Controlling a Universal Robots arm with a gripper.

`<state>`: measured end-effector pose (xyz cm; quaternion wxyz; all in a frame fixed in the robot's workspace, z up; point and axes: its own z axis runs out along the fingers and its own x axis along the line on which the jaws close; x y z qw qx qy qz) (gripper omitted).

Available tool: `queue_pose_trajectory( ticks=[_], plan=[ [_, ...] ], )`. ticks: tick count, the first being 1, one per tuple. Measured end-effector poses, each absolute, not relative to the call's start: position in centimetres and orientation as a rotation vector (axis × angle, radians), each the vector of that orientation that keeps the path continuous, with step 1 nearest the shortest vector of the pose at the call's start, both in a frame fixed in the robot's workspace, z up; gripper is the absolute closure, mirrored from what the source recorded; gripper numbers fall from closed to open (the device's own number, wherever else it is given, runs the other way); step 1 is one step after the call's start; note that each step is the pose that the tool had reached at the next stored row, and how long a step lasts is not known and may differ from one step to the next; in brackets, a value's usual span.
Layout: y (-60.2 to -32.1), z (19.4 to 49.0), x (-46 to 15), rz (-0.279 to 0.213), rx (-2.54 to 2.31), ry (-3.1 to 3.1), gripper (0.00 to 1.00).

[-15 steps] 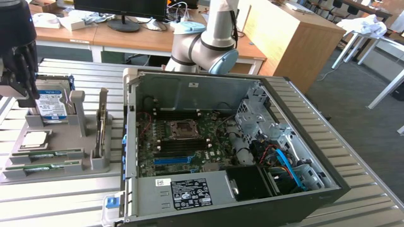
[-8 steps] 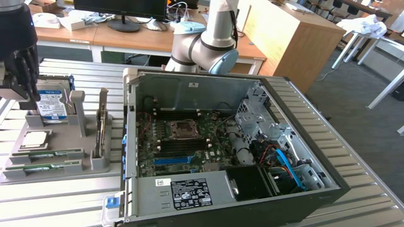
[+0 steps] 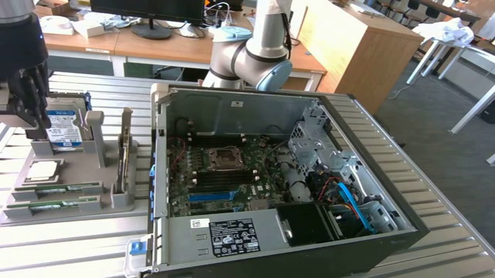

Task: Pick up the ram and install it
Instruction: 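Pick up the ram and move it above insertion slot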

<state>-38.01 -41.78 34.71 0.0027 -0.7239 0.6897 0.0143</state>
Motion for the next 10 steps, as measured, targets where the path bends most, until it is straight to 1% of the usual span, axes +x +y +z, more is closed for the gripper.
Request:
queue_pose_trajectory(
  ticks=[10],
  plan=[
    [-41.78,33.84,-38.01,0.045,-2.27,2.163,0.7]
  ],
)
